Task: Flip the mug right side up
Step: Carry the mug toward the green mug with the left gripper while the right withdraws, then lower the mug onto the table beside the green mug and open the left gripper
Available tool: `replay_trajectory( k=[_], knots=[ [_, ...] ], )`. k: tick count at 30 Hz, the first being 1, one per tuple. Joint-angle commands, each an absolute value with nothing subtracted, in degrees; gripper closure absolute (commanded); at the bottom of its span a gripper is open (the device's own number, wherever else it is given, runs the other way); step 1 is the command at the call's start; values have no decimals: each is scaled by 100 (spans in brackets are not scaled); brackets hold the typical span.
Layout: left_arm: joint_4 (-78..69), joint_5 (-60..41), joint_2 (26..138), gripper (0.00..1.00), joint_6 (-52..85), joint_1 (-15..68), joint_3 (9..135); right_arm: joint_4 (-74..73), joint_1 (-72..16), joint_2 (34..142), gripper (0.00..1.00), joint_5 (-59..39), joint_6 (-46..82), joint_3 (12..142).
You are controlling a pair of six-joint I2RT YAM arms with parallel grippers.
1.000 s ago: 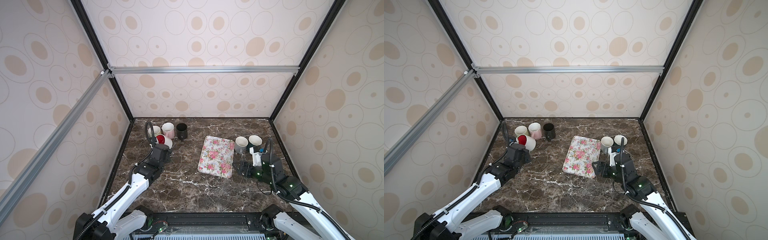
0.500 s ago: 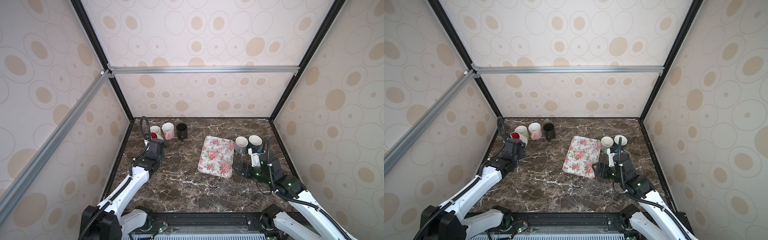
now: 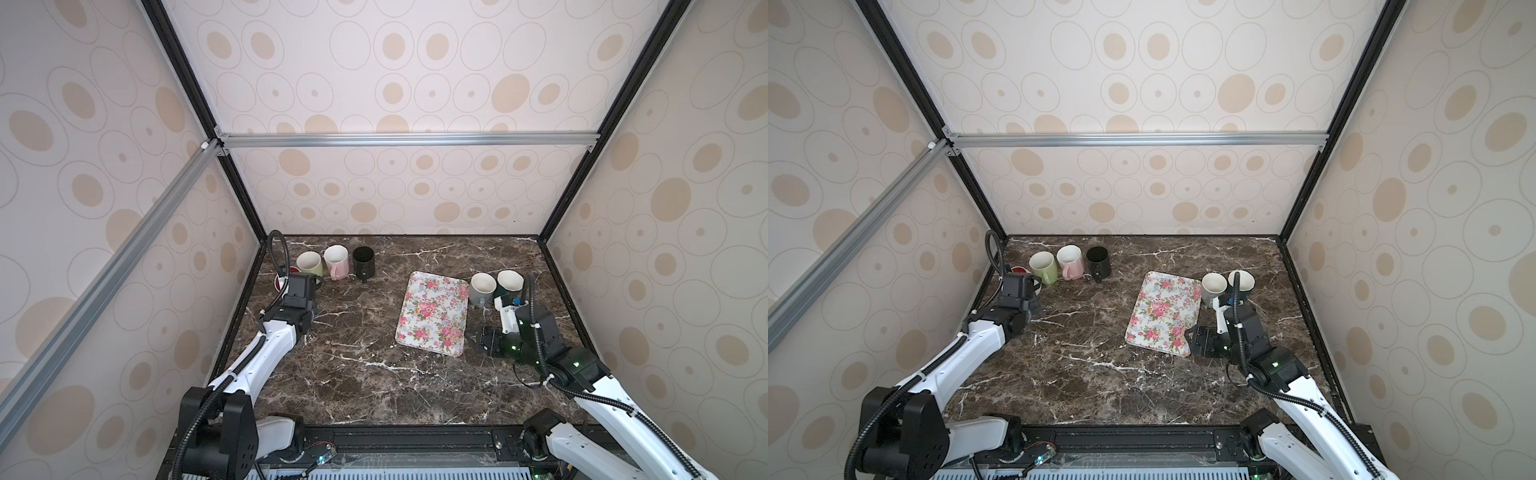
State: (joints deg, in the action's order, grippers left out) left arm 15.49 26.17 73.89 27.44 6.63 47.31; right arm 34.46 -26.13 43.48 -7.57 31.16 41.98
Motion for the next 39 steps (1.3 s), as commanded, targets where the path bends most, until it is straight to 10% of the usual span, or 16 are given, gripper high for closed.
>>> replay_trajectory(
  k=[1,39],
  knots=[
    [934,2657,7537,100,2656,482,5038,3539,-2562,4401,13,-671,3041,4385],
    [0,3094,9332,100,2530,106,5353,3558,-2250,5081,13,-852,3221,4804]
  ],
)
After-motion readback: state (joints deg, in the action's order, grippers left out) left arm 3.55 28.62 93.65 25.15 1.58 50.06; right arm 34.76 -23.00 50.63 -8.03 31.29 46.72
